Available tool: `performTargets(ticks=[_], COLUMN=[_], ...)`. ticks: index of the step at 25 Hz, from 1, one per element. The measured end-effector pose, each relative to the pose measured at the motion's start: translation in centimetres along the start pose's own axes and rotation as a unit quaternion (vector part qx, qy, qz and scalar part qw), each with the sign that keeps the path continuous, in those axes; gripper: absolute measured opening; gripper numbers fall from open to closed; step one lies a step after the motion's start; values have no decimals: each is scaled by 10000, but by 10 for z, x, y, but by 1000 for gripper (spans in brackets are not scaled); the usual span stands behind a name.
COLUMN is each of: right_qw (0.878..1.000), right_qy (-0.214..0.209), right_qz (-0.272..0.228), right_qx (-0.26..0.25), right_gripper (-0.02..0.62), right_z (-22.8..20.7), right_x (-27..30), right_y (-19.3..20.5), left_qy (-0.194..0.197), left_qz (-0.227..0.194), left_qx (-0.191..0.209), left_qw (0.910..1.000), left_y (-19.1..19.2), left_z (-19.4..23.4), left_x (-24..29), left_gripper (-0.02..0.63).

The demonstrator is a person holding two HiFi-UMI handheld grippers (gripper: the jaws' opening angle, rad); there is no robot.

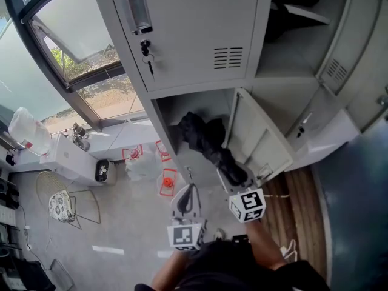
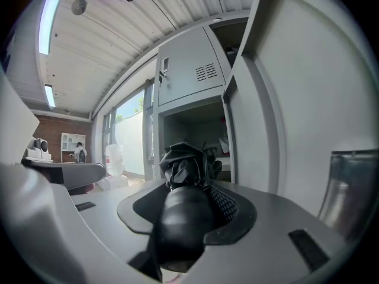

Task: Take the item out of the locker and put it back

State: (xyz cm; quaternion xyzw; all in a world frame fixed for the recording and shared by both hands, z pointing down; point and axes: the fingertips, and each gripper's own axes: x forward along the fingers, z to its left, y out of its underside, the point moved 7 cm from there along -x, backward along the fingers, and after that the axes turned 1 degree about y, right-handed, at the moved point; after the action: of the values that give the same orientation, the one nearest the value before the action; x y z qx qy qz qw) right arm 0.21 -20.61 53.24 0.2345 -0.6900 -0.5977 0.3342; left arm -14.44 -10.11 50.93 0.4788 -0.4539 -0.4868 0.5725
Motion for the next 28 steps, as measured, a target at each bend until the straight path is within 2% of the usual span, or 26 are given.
performTargets(ticks=[8,13,17,22,28], right_qw=[9999,10000,9996,9971,9937], right_qy=[-83,13,225,694,1012], right_qz=[43,27,-81,-160,-177], right_qx=[87,60,121,285,455], right_gripper=[173,173,173,173,173], right_z=[13,24,35,49,59], right_x=[-55,-86,-106,-126,-147], right_y=[15,22,20,13,16], left_qy=[-12,195,520,907,1210], left_qz=[117,62,17,57,46], left_qx=[66,70,137,126,61], left_qw=[9999,9998,9986,9958,9926], left_y=[8,7,6,0,-4], left_z=[-26,-33,-32,-27,-27], left_x=[-33,-44,-46,-52,-62], left_gripper=[-8,-8,-8,-8,-8])
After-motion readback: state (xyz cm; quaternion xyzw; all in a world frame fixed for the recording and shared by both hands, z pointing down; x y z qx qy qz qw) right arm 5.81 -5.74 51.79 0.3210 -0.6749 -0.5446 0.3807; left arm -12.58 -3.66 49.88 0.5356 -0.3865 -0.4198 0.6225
